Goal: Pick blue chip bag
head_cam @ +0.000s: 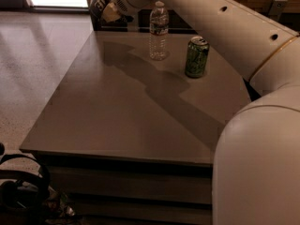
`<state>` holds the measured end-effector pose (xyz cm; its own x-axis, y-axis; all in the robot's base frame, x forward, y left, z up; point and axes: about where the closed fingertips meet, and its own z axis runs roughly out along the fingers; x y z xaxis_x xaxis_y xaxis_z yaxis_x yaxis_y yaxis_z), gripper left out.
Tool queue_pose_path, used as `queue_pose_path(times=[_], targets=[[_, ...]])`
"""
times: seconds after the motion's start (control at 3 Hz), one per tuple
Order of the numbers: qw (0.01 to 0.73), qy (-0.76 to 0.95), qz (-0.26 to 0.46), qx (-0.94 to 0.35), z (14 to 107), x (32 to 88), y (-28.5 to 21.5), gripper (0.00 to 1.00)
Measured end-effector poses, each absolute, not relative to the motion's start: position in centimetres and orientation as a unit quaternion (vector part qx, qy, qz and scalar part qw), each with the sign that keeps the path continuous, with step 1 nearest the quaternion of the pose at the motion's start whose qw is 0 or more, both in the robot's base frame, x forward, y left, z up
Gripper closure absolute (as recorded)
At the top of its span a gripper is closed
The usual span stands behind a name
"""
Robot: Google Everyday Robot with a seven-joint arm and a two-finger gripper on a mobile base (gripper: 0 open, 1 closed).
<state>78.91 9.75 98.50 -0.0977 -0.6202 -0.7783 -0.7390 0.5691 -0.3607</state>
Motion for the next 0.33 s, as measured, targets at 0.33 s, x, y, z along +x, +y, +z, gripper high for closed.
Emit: queue_pose_path(times=[0.33], targets=[[0.496, 0.739, 0.061, -0.451, 99.94, 78.44, 7.92, 1.00]])
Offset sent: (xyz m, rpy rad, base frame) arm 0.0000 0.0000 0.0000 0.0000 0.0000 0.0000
